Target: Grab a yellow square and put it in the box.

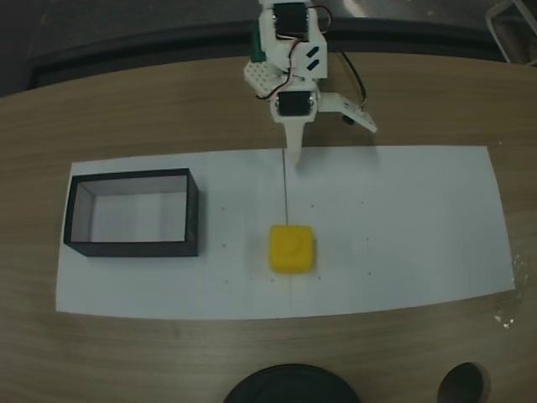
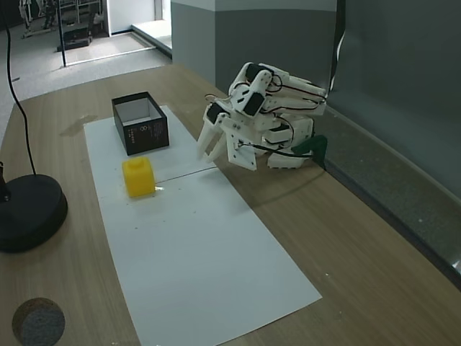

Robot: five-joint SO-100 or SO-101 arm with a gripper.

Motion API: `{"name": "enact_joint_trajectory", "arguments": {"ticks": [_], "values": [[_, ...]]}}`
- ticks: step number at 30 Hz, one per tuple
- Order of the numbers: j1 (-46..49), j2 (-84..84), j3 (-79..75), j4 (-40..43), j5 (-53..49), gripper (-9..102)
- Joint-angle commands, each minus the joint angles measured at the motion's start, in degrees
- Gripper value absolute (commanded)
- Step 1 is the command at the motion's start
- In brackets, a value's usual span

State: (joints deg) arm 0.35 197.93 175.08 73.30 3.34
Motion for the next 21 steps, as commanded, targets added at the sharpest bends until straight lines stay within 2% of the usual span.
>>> {"name": "enact_joint_trajectory", "arguments": {"ticks": [1, 16, 21], "values": [[0.35, 1.14, -3.16, 0.70, 0.09, 6], [0.35, 1.14, -3.16, 0.70, -0.18, 6], [2.29, 1.23, -2.20, -7.29, -0.53, 6]]}}
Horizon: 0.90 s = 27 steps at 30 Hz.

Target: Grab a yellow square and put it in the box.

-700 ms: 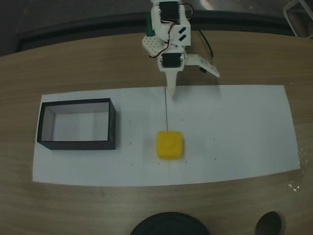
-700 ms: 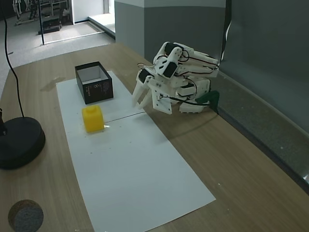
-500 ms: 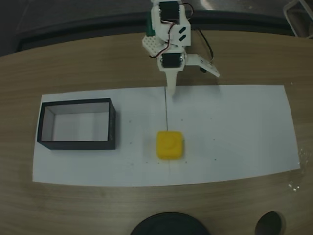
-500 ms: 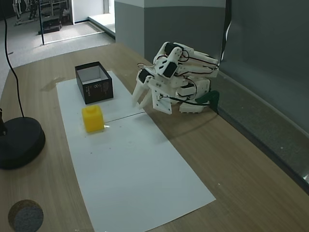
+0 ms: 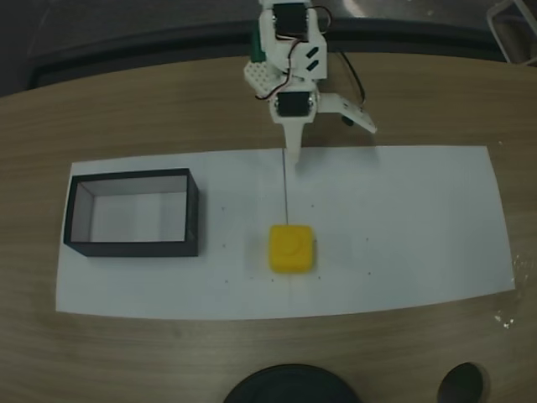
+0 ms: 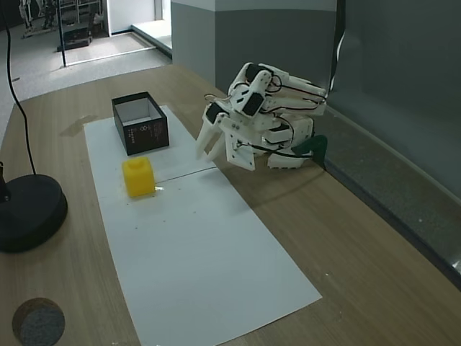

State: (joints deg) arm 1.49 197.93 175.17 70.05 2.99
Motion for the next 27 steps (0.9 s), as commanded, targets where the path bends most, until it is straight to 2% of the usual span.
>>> {"name": "enact_joint_trajectory", "arguments": {"ticks": [1, 3, 7, 16, 21, 27], "values": [[1.58, 1.23, -2.64, -5.36, -0.18, 6], [2.55, 1.23, -3.25, -7.73, -2.20, 7], [1.93, 1.05, -6.50, -12.13, -10.46, 16], [-6.06, -2.90, -13.36, -13.71, -6.94, 30], [-9.67, -17.23, -16.79, -16.00, -6.94, 31], [-9.40, -43.24, -31.73, -16.61, -6.24, 31]]}}
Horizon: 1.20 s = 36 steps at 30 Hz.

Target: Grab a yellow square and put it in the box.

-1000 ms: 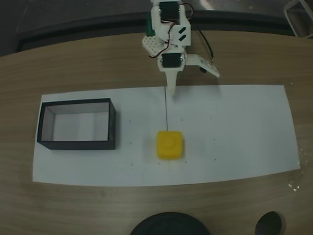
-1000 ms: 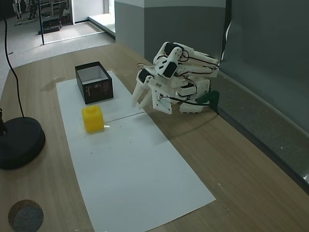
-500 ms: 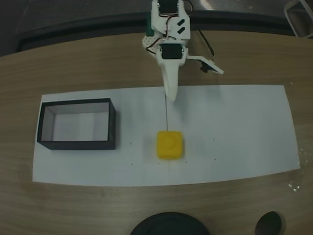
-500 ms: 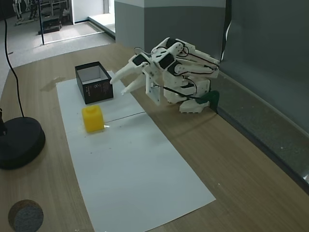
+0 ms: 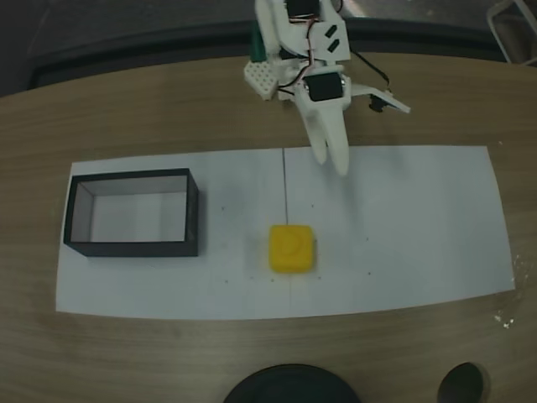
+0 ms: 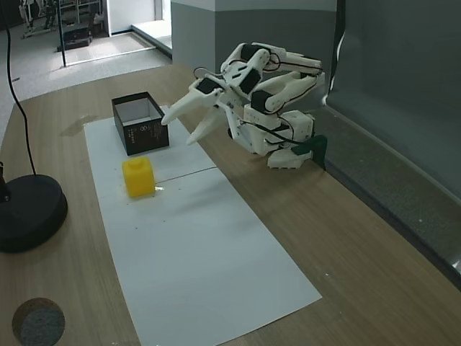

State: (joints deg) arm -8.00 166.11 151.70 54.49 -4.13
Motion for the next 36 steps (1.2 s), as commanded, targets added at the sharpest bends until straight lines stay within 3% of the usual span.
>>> {"name": "enact_joint_trajectory", "arguments": {"ticks": [1, 8, 16, 27, 33, 36], "values": [[0.18, -16.08, -11.25, -0.97, 1.67, 31], [4.04, -46.23, -28.74, -0.09, 4.83, 31], [9.58, -68.03, -49.22, 8.00, 4.66, 31], [9.84, -80.33, -59.59, 12.04, 4.57, 29], [9.93, -82.27, -59.59, 11.60, 4.48, 14], [9.93, -81.21, -60.12, 11.69, 4.48, 13]]}}
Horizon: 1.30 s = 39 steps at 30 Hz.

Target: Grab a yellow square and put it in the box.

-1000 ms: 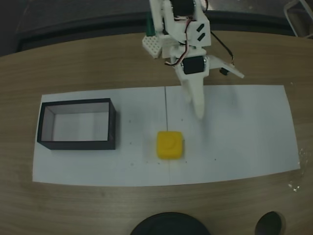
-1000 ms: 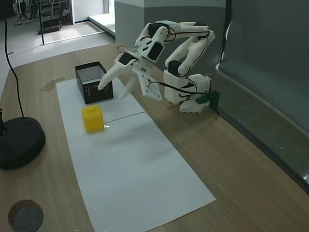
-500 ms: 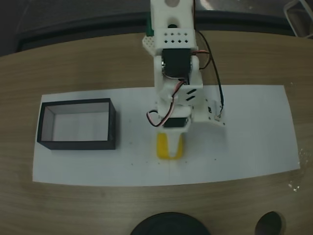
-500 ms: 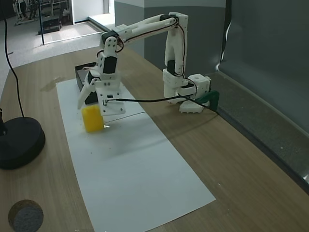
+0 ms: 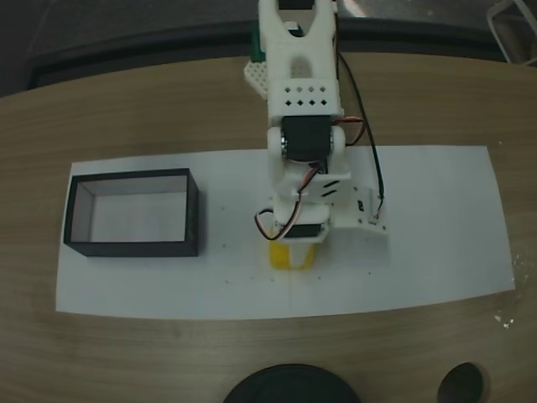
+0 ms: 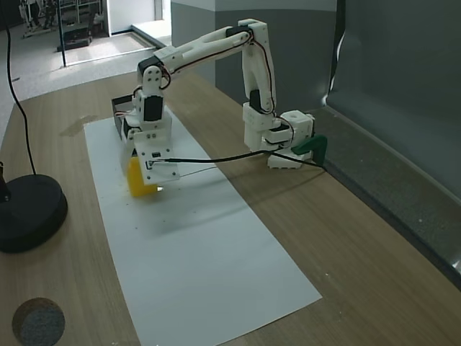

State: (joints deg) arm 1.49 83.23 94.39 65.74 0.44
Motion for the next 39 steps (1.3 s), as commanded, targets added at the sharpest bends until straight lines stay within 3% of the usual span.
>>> {"name": "enact_joint_trajectory", "arguments": {"ticks": [1, 6, 12, 22, 37, 39], "values": [[0.53, 2.20, -3.87, 0.88, 0.00, 12], [5.54, 9.14, -13.27, 5.19, 0.00, 12], [18.28, 18.02, -27.77, 10.37, -3.25, 13], [39.90, 12.66, -29.09, 8.26, -8.09, 13], [43.86, -3.87, -29.62, 8.35, -9.05, 13], [43.68, -4.22, -29.71, 8.35, -8.61, 18]]}}
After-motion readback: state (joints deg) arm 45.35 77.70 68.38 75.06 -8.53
